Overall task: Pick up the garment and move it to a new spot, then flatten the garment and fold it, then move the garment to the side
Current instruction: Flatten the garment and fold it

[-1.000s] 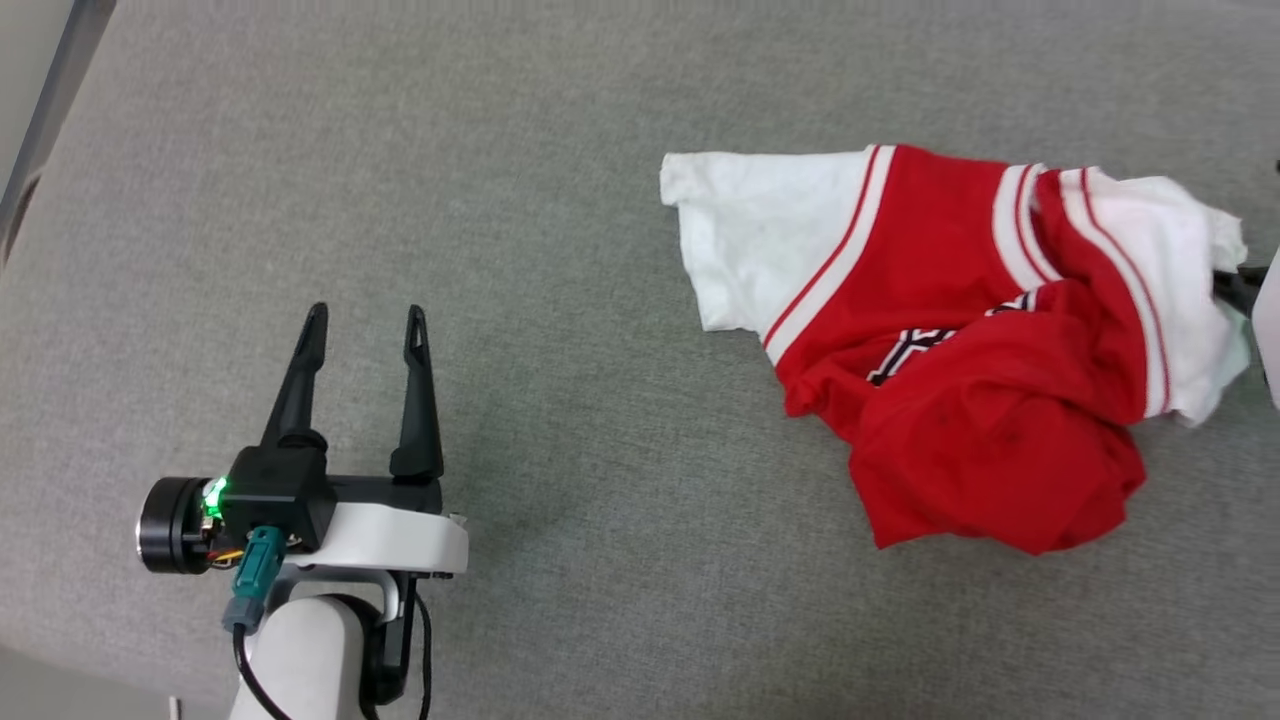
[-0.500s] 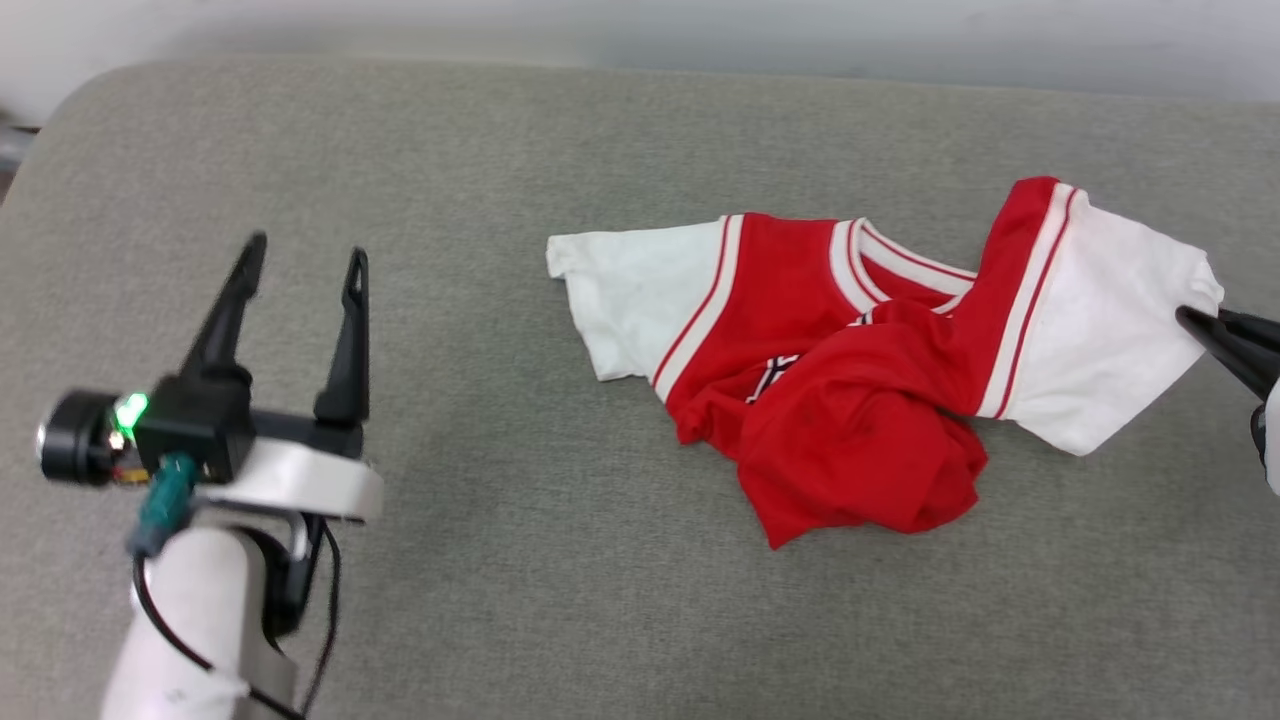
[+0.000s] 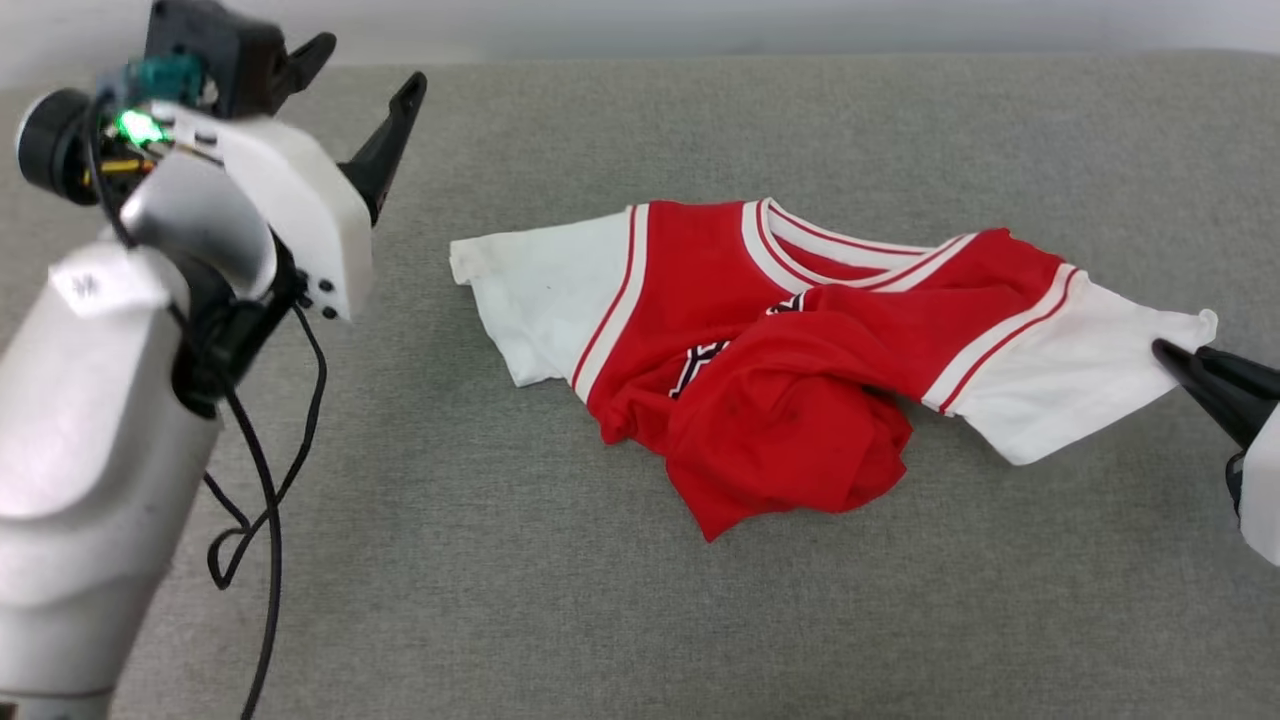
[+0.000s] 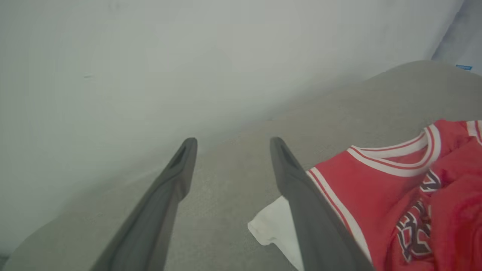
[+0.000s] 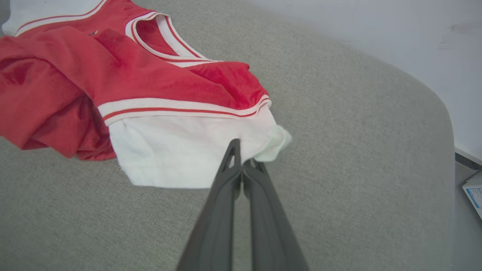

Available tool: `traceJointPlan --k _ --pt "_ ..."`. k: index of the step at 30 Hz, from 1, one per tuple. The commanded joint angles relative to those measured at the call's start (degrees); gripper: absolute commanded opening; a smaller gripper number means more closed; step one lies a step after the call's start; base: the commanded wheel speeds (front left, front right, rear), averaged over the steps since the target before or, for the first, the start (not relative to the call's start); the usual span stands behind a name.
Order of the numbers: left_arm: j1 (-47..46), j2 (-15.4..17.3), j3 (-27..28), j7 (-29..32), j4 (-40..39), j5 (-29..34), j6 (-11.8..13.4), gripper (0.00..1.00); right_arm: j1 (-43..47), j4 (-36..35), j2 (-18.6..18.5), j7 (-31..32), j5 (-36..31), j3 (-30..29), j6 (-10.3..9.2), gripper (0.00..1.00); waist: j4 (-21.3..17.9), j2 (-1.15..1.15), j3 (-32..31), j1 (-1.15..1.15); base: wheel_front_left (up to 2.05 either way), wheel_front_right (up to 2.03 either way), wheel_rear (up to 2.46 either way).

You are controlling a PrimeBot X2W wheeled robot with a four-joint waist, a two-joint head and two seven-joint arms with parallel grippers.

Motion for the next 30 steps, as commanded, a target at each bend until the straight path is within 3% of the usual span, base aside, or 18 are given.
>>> traceJointPlan --k 1,7,11,21,30 --pt "-2.2 1.3 -2.2 4.1 0.9 -2.7 0.0 1.00 1.2 -0.8 1.0 0.4 -0.9 -1.0 -0.06 0.00 -1.0 0.00 1.1 0.00 0.00 0.00 0.00" --pt "-11.0 5.9 -11.7 22.5 5.7 -11.7 0.0 1.00 2.8 -3.8 3.9 2.0 -3.3 -4.1 -0.06 0.00 -3.0 0.00 4.1 0.00 0.00 0.00 0.00" --pt "-15.6 7.0 -17.0 31.6 9.7 -16.6 0.0 1.00 2.0 -5.6 5.5 2.8 -4.6 -5.3 -0.06 0.00 -4.6 0.00 7.4 0.00 0.00 0.00 0.00" --pt "-21.3 8.1 -23.9 37.4 17.4 -18.6 0.0 1.00 -0.9 -6.4 7.2 2.2 -5.8 -4.6 -0.06 0.00 -7.2 0.00 12.9 0.00 0.00 0.00 0.00" --pt "-19.1 8.2 -31.8 42.9 23.5 -21.4 0.0 1.00 -3.4 -5.1 7.6 1.0 -5.8 -2.6 -0.06 0.00 -8.2 0.00 15.6 0.00 0.00 0.00 0.00"
